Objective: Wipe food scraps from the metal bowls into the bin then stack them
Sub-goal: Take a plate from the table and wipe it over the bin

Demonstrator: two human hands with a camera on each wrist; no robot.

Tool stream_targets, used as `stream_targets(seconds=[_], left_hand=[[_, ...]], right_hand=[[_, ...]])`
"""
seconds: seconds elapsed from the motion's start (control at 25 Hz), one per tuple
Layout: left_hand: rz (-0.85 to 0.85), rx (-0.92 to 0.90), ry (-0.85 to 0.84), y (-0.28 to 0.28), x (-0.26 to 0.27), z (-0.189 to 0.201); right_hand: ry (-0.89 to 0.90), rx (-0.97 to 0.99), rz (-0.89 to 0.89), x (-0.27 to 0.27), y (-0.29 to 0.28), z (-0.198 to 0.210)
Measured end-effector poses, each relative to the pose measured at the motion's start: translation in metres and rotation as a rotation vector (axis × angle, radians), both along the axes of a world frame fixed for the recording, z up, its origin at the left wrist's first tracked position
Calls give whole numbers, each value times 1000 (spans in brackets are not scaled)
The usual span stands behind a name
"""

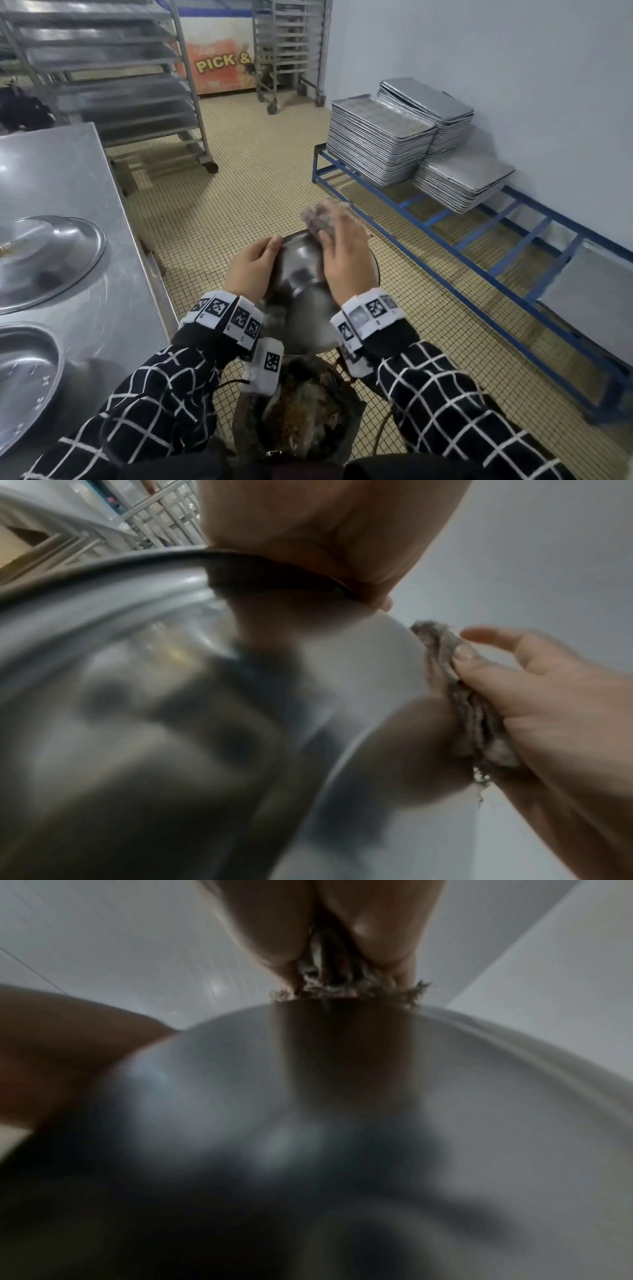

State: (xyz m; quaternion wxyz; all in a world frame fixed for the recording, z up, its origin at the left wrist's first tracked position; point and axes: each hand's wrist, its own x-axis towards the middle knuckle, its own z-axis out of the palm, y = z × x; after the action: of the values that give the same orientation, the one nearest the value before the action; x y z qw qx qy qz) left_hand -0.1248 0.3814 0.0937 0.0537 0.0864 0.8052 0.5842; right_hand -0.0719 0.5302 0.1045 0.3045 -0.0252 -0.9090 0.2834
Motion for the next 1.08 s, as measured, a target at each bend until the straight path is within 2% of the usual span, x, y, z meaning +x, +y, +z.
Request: stream_targets(seconds=[0.08,0.16,0.24,0.36,0.4,0.48,0.64,0.72,0.8,0.84,0.88,0.96,1.0,1.08], left_hand=[[13,62,-13,1,-4,-1],[32,120,-16,1,-3,0],[59,120,-16,-1,-1,0],[123,158,-56,-9,-3,1],[143,177,-74,-11,-6,3],[165,197,-94,-12,-9,5],[112,159,-67,-1,-3,11],[77,124,-48,6,0,15],[42,94,-29,10,2,20],[32,71,-16,11,3,21],[23,47,-1,10,4,22],[10,29,7,6,3,20],[14,22,6,4,2,20],[34,10,2,1,0,20]], right_hand=[[8,242,-36,8,-24,-13],[7,256,-128,11,-28,-22],[9,46,-236,10,-11,-26],[-80,-480,-339,7,30,-46],[-147,-523,-363,9,38,-52],[-156,-445,-364,11,40,-57],[88,-277,-177,1,7,-24],[41,-34,-145,-3,-19,-17],[-53,87,-247,-2,-29,-20],[-95,33,-301,-4,-21,-24],[-152,-107,-338,-4,-9,-27],[-296,-481,-387,-6,23,-33],[-347,-554,-390,-3,35,-34],[-292,-454,-369,7,40,-30]])
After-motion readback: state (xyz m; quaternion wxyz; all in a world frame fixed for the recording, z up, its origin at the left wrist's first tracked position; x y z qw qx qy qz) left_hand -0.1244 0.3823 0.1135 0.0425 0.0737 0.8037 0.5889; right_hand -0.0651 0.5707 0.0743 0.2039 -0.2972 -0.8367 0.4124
